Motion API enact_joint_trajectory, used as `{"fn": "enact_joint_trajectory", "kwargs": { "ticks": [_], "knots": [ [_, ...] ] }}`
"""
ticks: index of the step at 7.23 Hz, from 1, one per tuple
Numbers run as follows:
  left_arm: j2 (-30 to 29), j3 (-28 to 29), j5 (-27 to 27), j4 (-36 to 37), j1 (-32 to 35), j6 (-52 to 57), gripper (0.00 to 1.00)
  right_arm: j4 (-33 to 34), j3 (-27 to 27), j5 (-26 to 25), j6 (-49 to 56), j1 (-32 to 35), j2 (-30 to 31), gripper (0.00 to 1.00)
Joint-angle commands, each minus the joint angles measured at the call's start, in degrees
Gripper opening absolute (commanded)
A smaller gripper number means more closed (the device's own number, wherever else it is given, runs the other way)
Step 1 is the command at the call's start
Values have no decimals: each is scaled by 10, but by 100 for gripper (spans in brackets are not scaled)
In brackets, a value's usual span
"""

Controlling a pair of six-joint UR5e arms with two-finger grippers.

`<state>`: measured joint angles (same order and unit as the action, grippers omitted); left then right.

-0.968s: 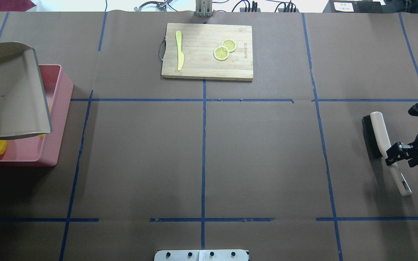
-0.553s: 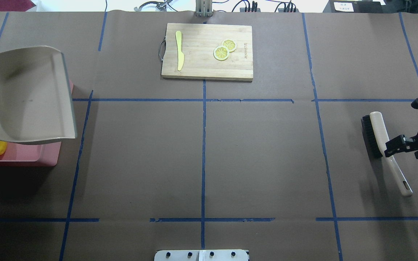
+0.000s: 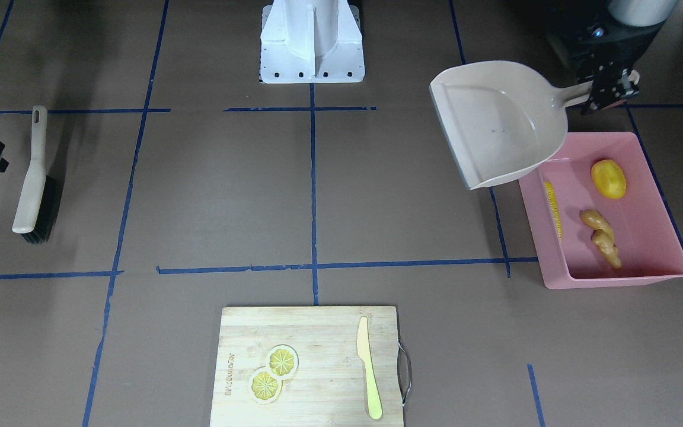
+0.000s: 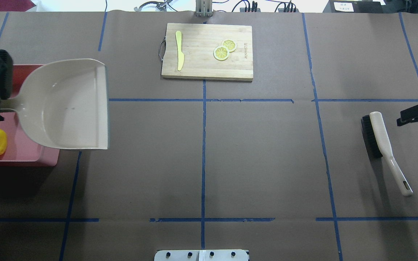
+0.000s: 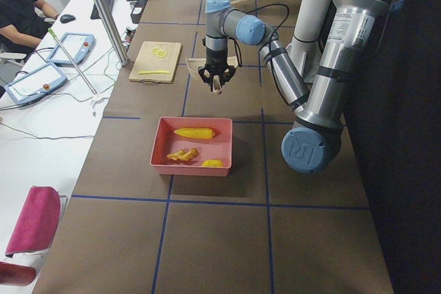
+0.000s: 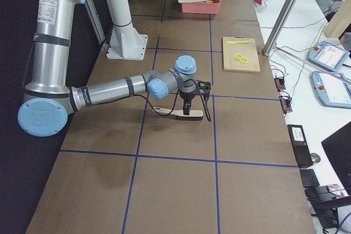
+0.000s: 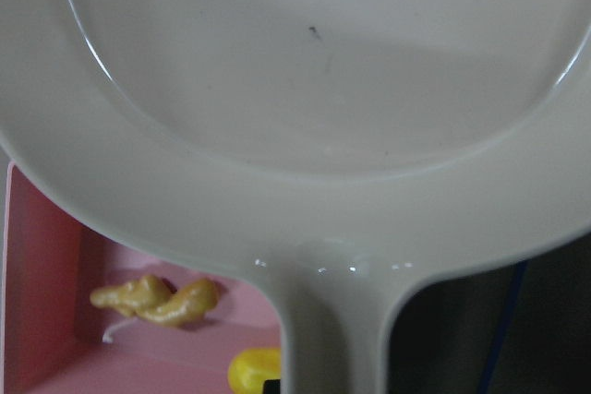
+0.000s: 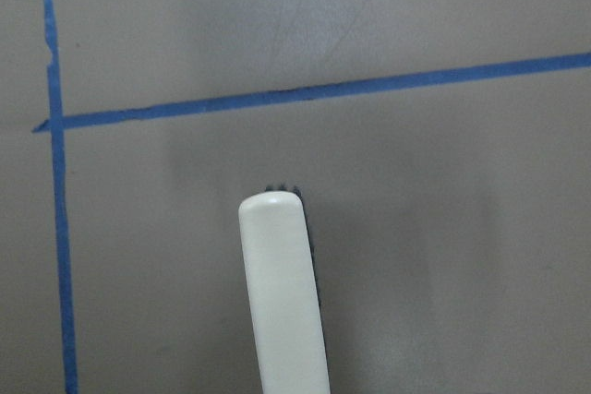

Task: Sweep and dump trash into bin
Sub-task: 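Bring the empty dustpan back over the table while the right gripper sets down the brush, then lower the beige dustpan onto the table beside the bin with the left gripper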

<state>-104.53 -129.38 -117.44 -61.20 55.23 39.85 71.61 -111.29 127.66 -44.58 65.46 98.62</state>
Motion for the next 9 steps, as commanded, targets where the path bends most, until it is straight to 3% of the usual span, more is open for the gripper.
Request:
{"fn": "enact_joint_trajectory", "kwargs": {
  "ticks": [1, 3, 5, 7, 9],
  "knots": [
    [-30, 28, 3, -23, -58, -32, 7, -12, -9, -1, 0, 13, 1, 100],
    [-86, 79, 5, -32, -91, -60, 8, -11, -3, 2, 31, 15, -3, 100],
    [-83, 140, 36, -156, -126, -117, 8, 24, 8, 12, 140, 65, -11, 100],
    [-88, 176, 90, -177, -154, -121, 8, 180, 18, 28, 285, 124, -59, 100],
    [-111, 201, 92, -177, -177, -119, 8, 208, 53, 94, 352, 155, -71, 100]
  ]
}}
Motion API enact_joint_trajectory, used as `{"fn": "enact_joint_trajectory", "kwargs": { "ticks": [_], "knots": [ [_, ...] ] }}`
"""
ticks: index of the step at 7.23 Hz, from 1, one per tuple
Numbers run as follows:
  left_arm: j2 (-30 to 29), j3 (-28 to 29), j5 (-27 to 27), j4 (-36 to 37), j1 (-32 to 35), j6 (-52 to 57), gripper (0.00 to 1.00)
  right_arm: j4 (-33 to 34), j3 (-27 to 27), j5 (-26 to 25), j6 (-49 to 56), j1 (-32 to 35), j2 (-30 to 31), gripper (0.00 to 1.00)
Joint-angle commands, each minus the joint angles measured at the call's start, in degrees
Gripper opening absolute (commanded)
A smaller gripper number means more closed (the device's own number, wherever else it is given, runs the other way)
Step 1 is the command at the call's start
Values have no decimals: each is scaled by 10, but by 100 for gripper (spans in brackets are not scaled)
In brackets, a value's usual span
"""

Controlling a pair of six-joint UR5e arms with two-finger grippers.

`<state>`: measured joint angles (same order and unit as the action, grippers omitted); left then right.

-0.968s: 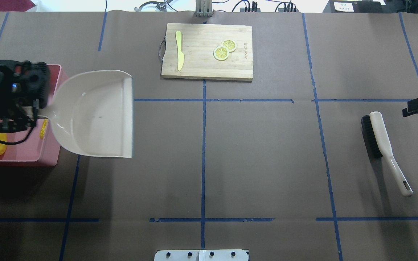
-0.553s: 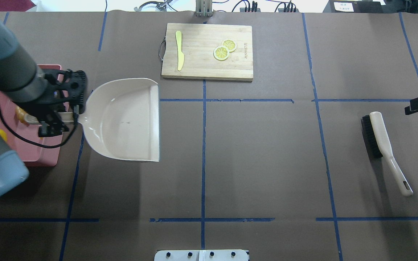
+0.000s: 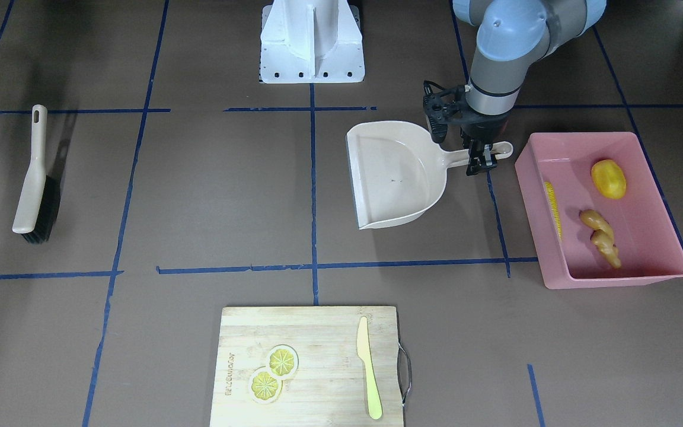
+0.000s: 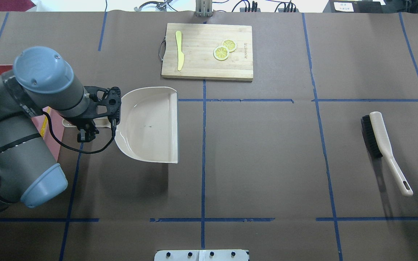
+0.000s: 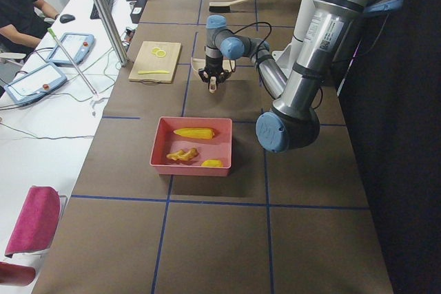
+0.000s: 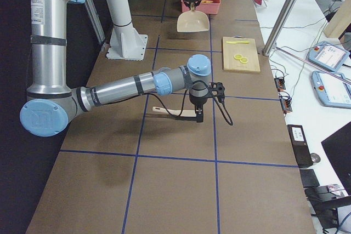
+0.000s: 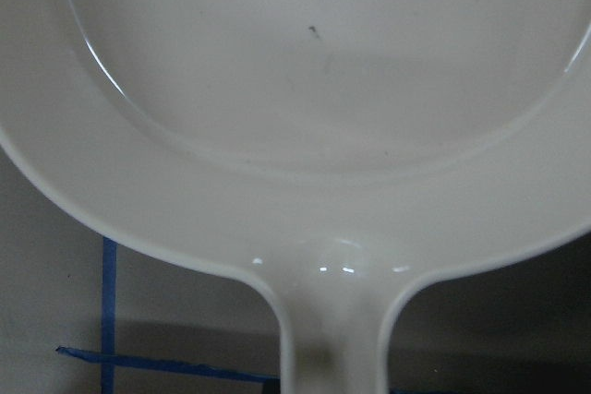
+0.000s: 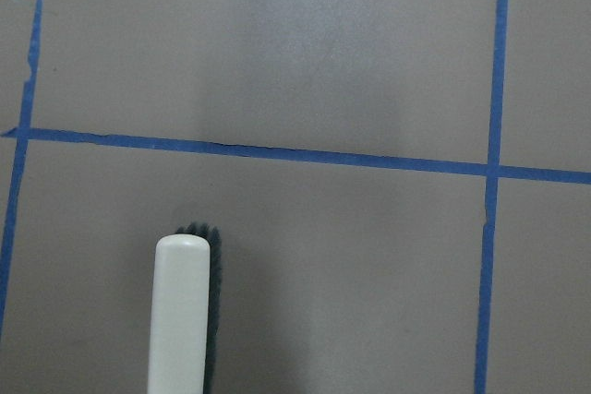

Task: Sweep and dump trash into bin
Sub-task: 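Lower the beige dustpan onto the table beside the bin with the left gripper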

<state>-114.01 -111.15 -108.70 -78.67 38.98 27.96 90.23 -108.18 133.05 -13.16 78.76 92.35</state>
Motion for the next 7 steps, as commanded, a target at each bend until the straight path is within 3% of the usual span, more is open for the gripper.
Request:
{"fn": "enact_joint_trajectory", "kwargs": {
  "ticks": [1, 7],
  "knots": [
    [-31, 38, 25, -3, -29, -1, 8, 21, 28, 46, 39, 24, -7, 100],
    [-49, 83, 39, -3, -64, -17, 8, 21, 33, 43, 32, 24, -8, 100]
  ]
}}
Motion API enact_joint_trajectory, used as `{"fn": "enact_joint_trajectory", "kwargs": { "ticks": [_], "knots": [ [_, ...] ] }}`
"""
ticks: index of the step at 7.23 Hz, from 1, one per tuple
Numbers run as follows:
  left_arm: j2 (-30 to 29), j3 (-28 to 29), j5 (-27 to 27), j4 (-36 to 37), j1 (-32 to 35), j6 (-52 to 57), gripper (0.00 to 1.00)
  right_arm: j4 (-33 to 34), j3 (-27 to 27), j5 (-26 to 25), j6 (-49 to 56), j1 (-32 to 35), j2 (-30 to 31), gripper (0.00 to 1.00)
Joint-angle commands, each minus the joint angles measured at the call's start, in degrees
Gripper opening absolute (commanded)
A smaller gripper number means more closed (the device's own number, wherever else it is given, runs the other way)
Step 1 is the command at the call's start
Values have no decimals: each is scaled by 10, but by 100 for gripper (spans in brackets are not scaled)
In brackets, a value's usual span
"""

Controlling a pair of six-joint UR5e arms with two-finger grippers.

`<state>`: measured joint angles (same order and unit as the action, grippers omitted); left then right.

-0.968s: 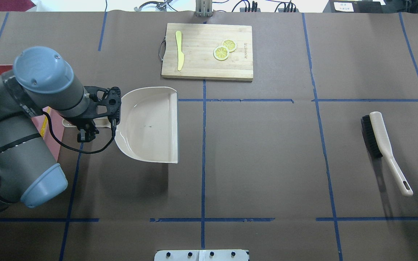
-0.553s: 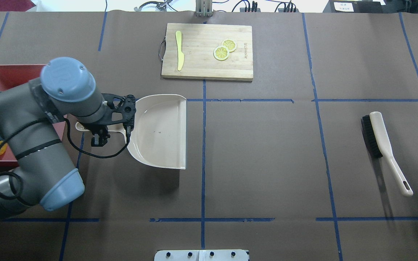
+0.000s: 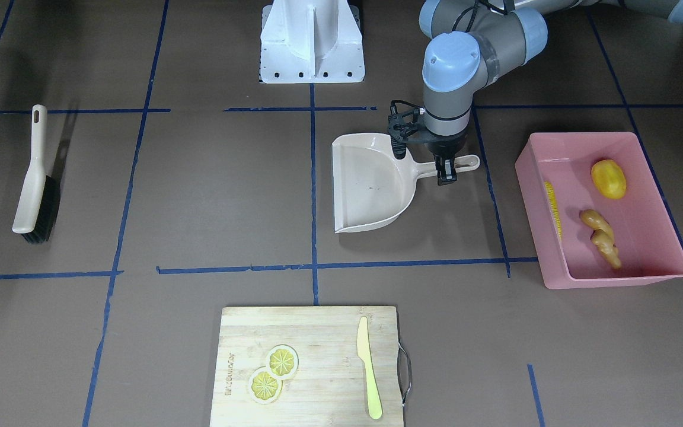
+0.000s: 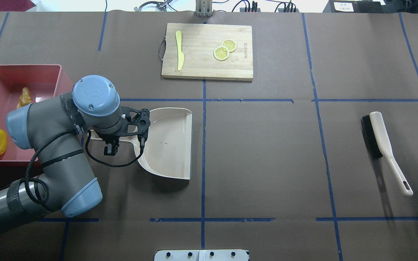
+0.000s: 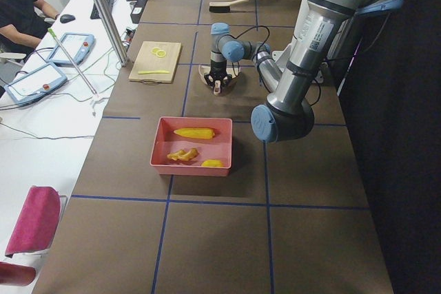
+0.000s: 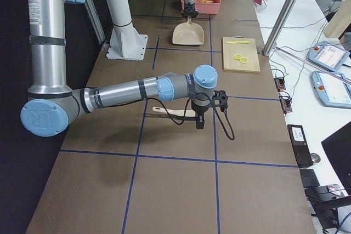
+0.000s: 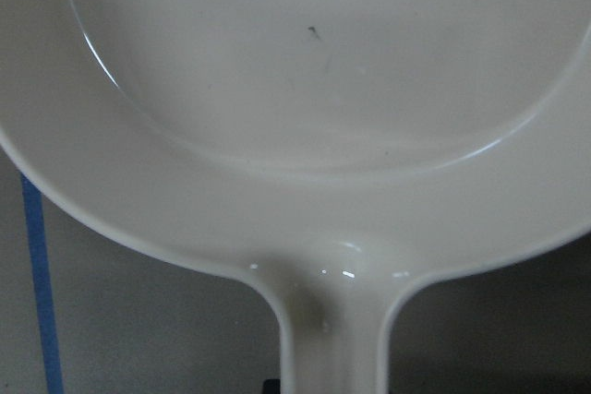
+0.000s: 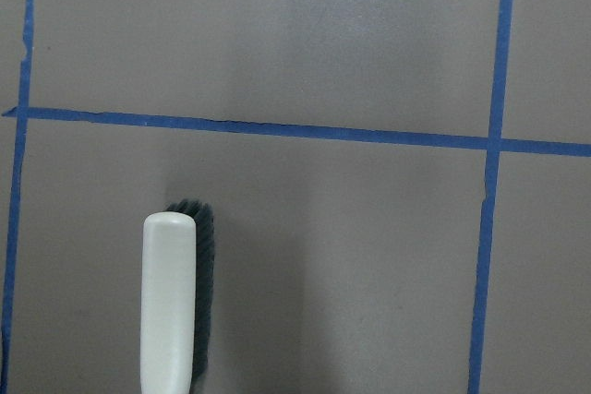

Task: Sweep and dump trash into bin
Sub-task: 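Lower the beige dustpan onto the table beside the bin with the left gripper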

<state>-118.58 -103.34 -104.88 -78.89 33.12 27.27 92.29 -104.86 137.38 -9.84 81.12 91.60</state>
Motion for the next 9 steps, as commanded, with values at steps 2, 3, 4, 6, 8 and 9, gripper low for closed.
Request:
{"fn": "enact_joint_trajectory", "kwargs": {
  "ticks": [2, 3, 4, 6, 8, 9],
  "knots": [
    [-10, 6, 0, 1, -8, -10, 9, 0, 0, 0, -1, 0, 2, 100],
    [-9, 7, -1, -1, -9, -8, 33, 1, 0, 0, -1, 1, 2, 100],
    [-9, 7, 0, -24, -9, -5, 75, 0, 0, 1, -1, 3, 2, 100],
    [-9, 6, 19, -27, -11, -6, 100, 0, 0, 0, -1, 7, 1, 100],
    [-5, 4, 64, -26, -10, -9, 100, 0, 0, 0, -1, 10, 0, 100],
    [-5, -6, 65, -26, -8, -11, 100, 0, 0, 1, -1, 9, 0, 100]
  ]
}}
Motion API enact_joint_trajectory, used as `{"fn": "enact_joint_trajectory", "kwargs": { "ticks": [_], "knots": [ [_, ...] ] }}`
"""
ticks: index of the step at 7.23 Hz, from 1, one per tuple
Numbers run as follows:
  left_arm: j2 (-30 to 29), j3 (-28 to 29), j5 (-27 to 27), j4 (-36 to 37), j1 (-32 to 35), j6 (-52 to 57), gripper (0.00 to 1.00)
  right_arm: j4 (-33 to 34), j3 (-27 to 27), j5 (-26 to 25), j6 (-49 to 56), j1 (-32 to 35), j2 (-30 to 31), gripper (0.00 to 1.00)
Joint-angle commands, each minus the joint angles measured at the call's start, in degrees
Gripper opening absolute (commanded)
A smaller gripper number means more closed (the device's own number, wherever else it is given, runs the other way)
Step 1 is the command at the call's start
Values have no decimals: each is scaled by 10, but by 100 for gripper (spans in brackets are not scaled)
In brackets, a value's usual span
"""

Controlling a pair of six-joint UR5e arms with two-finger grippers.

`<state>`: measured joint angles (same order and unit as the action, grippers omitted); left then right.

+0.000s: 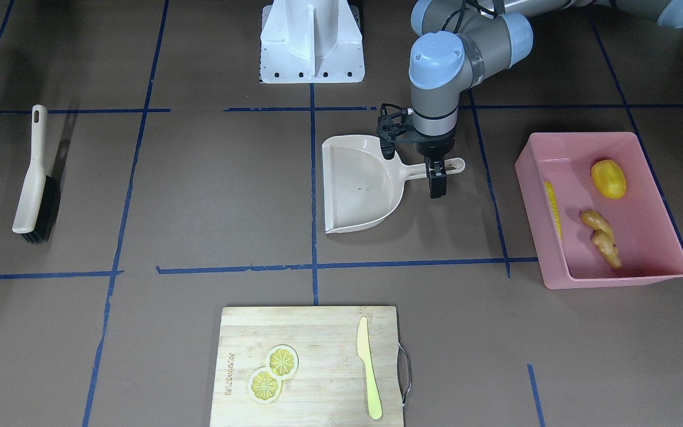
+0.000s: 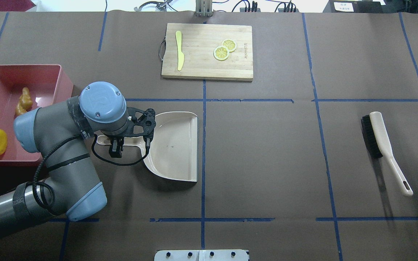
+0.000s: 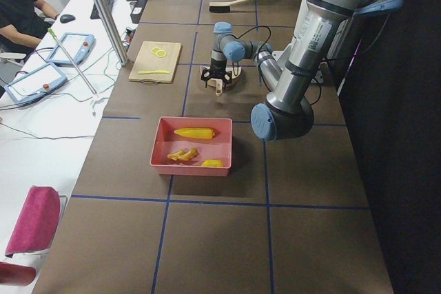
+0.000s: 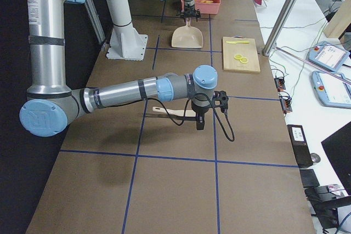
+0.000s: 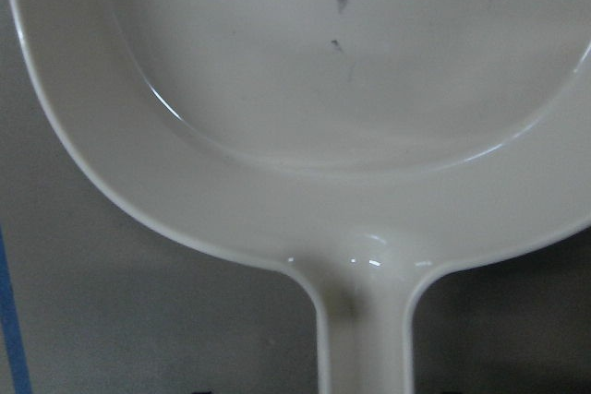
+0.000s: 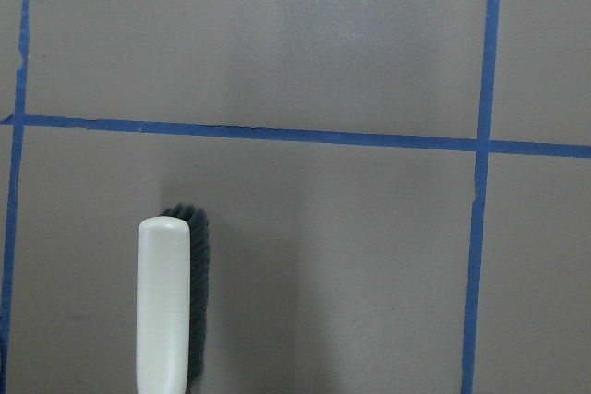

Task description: Sweep and dump trash into bin

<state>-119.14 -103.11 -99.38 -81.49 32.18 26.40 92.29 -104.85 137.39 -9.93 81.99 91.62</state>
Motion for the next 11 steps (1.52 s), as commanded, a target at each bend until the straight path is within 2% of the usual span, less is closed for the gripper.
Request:
{"fn": "enact_joint_trajectory", "kwargs": {
  "ticks": [1, 5, 7, 9, 10, 11],
  "knots": [
    [1, -29, 10, 1, 9, -21, 100, 0, 0, 0, 0, 0, 0, 100],
    [7, -79, 9, 25, 37, -65, 100, -1, -2, 1, 0, 0, 0, 100],
    [6, -100, 9, 134, 97, -65, 100, -2, -8, 2, -1, 4, -3, 100],
    [80, -154, 6, 138, 159, -61, 100, -2, -7, 1, 5, 4, -3, 100],
    [126, -159, 5, 133, 221, -58, 100, -1, -5, 2, 1, 7, -4, 100],
    [137, -156, -7, 131, 280, -56, 100, -2, -5, 3, 1, 7, -4, 100]
  ]
}}
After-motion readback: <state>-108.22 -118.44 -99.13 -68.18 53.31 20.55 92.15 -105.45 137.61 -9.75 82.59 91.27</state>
